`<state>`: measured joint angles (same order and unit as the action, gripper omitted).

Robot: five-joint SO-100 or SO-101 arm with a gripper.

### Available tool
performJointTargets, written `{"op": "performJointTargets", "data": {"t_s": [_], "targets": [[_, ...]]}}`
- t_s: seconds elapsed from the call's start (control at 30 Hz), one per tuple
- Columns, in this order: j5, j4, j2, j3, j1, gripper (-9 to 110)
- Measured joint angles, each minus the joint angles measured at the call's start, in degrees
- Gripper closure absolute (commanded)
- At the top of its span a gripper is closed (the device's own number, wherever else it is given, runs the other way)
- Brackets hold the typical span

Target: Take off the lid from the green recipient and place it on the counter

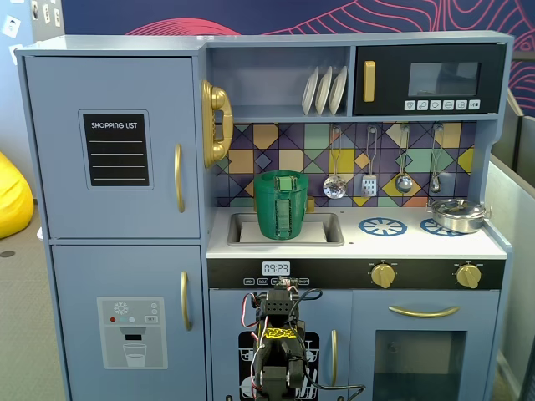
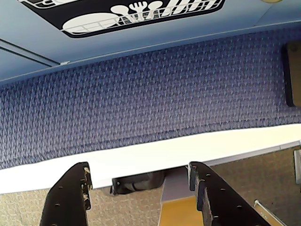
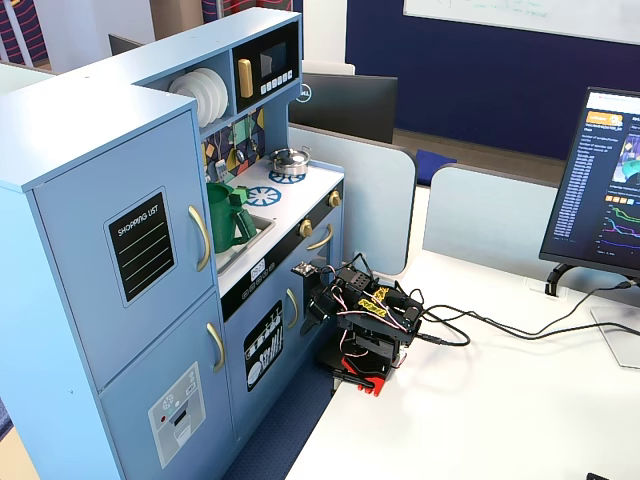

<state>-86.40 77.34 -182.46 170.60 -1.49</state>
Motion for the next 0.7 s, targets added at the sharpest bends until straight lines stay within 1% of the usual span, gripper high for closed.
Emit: {"op": "performJointTargets", "data": {"t_s": [0.7], "targets": [[-0.6, -1.2, 0.2, -0.8, -0.3, 101]]}}
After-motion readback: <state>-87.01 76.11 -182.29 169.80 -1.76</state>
